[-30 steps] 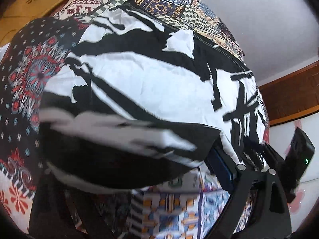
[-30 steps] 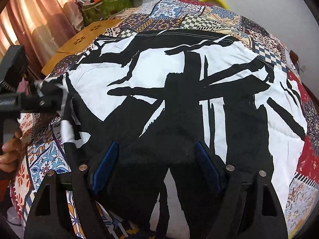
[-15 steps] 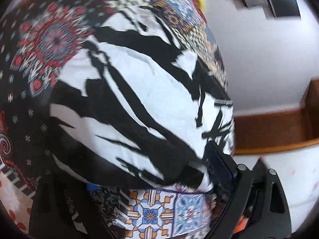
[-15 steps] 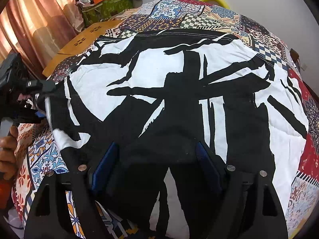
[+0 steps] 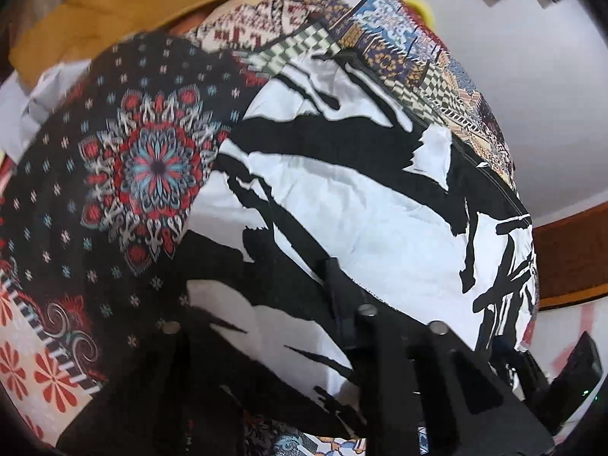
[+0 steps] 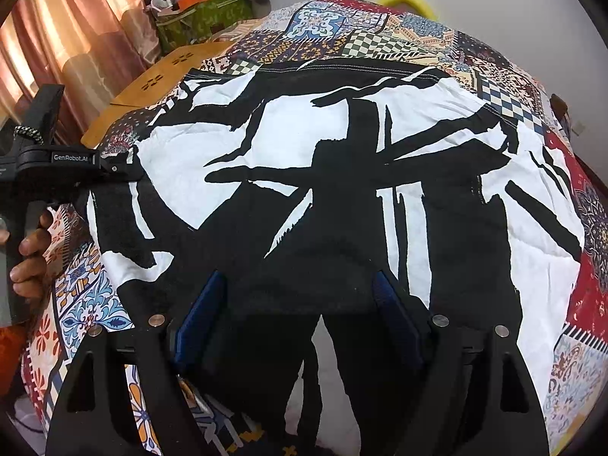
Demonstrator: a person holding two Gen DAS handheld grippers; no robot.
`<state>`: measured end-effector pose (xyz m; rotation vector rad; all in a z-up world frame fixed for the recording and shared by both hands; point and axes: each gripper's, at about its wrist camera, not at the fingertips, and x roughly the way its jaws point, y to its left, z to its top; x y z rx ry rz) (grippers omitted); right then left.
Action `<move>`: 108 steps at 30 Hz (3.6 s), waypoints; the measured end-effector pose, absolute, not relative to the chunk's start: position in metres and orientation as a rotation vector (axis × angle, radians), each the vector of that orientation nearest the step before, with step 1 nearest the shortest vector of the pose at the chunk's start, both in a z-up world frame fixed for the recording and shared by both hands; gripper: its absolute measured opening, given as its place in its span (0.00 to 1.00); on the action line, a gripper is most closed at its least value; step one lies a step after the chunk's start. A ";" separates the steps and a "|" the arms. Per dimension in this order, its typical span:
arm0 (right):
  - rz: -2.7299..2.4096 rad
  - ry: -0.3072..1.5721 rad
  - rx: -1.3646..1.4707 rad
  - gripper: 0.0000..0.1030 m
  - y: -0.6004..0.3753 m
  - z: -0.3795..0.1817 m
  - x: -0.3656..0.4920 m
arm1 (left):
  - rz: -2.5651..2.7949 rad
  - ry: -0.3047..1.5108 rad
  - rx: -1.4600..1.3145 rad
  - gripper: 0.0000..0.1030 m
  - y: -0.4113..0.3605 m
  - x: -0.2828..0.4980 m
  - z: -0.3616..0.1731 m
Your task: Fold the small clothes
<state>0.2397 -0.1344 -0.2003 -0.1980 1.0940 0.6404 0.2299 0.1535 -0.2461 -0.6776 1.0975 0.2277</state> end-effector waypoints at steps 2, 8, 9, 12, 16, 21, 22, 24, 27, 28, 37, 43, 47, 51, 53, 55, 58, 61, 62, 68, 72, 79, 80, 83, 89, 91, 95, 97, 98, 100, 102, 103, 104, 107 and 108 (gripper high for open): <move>0.641 1.086 -0.188 0.76 -0.141 -0.196 0.239 | 0.243 1.060 -0.572 0.13 0.148 0.230 -0.232; 0.518 1.037 -0.194 0.77 -0.190 -0.184 0.239 | 0.346 0.863 -0.133 0.11 0.120 0.226 -0.169; 0.492 1.037 -0.180 0.77 -0.201 -0.184 0.240 | 0.355 0.831 -0.093 0.10 0.116 0.231 -0.157; 0.435 1.062 -0.094 0.76 -0.230 -0.188 0.241 | 0.355 0.735 -0.024 0.09 0.103 0.239 -0.121; 0.419 1.100 -0.082 0.75 -0.238 -0.207 0.240 | 0.273 0.637 0.030 0.09 0.064 0.251 -0.081; 0.433 1.115 -0.056 0.75 -0.237 -0.212 0.245 | 0.042 0.602 0.056 0.08 -0.017 0.265 -0.056; 0.434 1.115 -0.054 0.75 -0.237 -0.211 0.245 | -0.007 0.611 0.054 0.08 -0.032 0.267 -0.057; 0.438 1.115 -0.046 0.75 -0.238 -0.211 0.246 | -0.124 0.661 0.035 0.08 -0.065 0.275 -0.066; 0.440 1.114 -0.037 0.75 -0.240 -0.211 0.246 | -0.279 0.796 -0.025 0.08 -0.101 0.288 -0.096; 0.441 1.114 -0.035 0.75 -0.239 -0.211 0.244 | -0.323 0.847 -0.047 0.08 -0.109 0.292 -0.108; 0.454 1.114 -0.016 0.76 -0.244 -0.215 0.247 | -0.427 0.971 -0.166 0.05 -0.109 0.296 -0.147; 0.454 1.111 -0.013 0.77 -0.243 -0.216 0.246 | -0.473 0.759 -0.119 0.05 -0.111 0.281 -0.078; 0.453 1.110 -0.015 0.77 -0.242 -0.216 0.247 | -0.509 0.797 -0.058 0.05 -0.133 0.277 -0.091; 0.446 1.110 -0.005 0.76 -0.245 -0.213 0.242 | -0.504 0.967 -0.030 0.07 -0.149 0.285 -0.139; 0.447 1.110 0.002 0.76 -0.248 -0.209 0.238 | -0.499 1.046 -0.012 0.18 -0.154 0.286 -0.160; 0.452 1.111 0.003 0.76 -0.253 -0.206 0.233 | -0.504 1.081 -0.004 0.26 -0.154 0.277 -0.169; 0.451 1.097 -0.008 0.76 -0.261 -0.200 0.225 | -0.513 1.076 0.000 0.42 -0.149 0.268 -0.170; 0.438 1.082 -0.022 0.76 -0.270 -0.193 0.218 | -0.496 1.042 -0.029 0.71 -0.137 0.259 -0.158; 0.432 1.076 -0.024 0.76 -0.273 -0.190 0.216 | -0.487 1.027 -0.037 0.76 -0.132 0.255 -0.153; 0.394 1.009 -0.010 0.77 -0.293 -0.165 0.211 | -0.405 0.963 -0.059 0.82 -0.090 0.240 -0.131; 0.380 0.939 0.030 0.77 -0.304 -0.138 0.216 | -0.327 0.966 -0.128 0.83 -0.050 0.241 -0.135; 0.417 0.856 0.068 0.77 -0.288 -0.104 0.229 | -0.248 0.975 -0.223 0.83 -0.010 0.244 -0.148; 0.427 0.856 0.067 0.77 -0.286 -0.104 0.229 | -0.223 0.994 -0.196 0.83 -0.010 0.246 -0.155; 0.475 0.877 0.052 0.77 -0.267 -0.111 0.234 | -0.200 1.079 -0.135 0.83 -0.016 0.250 -0.183; 0.448 0.963 0.048 0.64 -0.247 -0.154 0.258 | -0.199 1.185 -0.098 0.82 -0.029 0.247 -0.225; 0.447 1.027 0.071 0.37 -0.248 -0.173 0.266 | -0.206 1.165 -0.099 0.78 -0.028 0.244 -0.225; 0.442 1.081 0.072 0.16 -0.255 -0.192 0.261 | -0.213 1.146 -0.059 0.69 -0.034 0.239 -0.222; 0.428 1.092 0.068 0.16 -0.261 -0.199 0.254 | -0.207 1.142 -0.054 0.70 -0.034 0.238 -0.222; 0.419 1.095 0.069 0.16 -0.266 -0.203 0.248 | -0.200 1.141 -0.052 0.70 -0.034 0.238 -0.222; 0.411 1.106 0.062 0.16 -0.272 -0.207 0.241 | -0.193 1.140 -0.050 0.70 -0.035 0.239 -0.221; 0.412 1.106 0.067 0.17 -0.279 -0.206 0.237 | -0.192 1.141 -0.046 0.70 -0.031 0.241 -0.222; 0.416 1.101 0.070 0.20 -0.282 -0.203 0.235 | -0.193 1.142 -0.046 0.70 -0.029 0.242 -0.222; 0.414 1.101 0.070 0.21 -0.285 -0.199 0.235 | -0.193 1.143 -0.049 0.70 -0.028 0.243 -0.222; 0.407 1.079 0.070 0.35 -0.291 -0.186 0.238 | -0.200 1.143 -0.070 0.69 -0.019 0.245 -0.217; 0.403 1.067 0.065 0.41 -0.291 -0.182 0.240 | -0.196 1.133 -0.070 0.69 -0.014 0.249 -0.215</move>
